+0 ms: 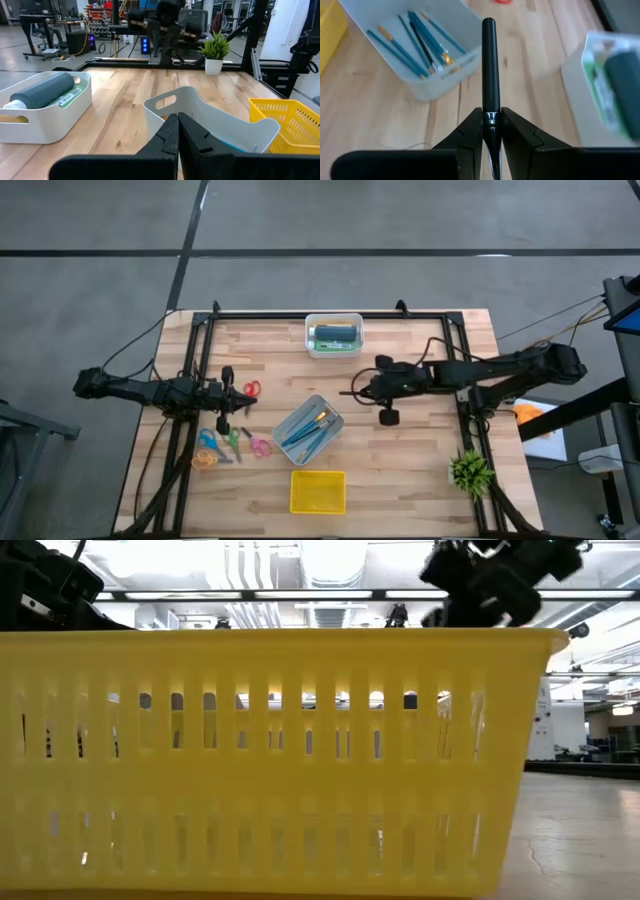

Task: Pick & Place Paint Supplies
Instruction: Put the black paint brush into the gray bin

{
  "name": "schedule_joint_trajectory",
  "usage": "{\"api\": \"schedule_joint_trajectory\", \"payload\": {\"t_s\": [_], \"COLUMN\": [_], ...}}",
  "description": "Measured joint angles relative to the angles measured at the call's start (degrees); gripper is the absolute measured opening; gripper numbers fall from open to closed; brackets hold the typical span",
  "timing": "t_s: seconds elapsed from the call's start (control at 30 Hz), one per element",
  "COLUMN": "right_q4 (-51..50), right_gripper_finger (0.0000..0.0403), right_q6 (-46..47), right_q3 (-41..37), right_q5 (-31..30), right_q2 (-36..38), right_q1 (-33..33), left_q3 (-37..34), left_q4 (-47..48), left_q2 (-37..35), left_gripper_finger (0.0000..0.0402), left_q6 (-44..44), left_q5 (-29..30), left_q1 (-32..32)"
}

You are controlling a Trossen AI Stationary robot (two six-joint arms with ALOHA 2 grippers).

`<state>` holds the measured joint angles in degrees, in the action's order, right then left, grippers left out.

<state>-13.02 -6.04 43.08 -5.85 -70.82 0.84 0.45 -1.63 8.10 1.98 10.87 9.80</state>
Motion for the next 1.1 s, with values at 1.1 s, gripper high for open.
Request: {"api": "schedule_joint_trajectory", "payload": {"t_s": [1.1], "right_q4": [-16.81], "right_gripper_finger": [0.0058], "right_q6": [-20.07], "right_q3": [46.81], "right_q5": [20.49], "right_q2": [-45.24], "right_q1": [-0.09], "left_q3": [-0.02], "left_q4": [0.02], "left_q2": [0.02], "left_gripper_finger": [0.0000], "left_q6": [0.00], "left_q5": [0.00], "left_q1": [0.00]}}
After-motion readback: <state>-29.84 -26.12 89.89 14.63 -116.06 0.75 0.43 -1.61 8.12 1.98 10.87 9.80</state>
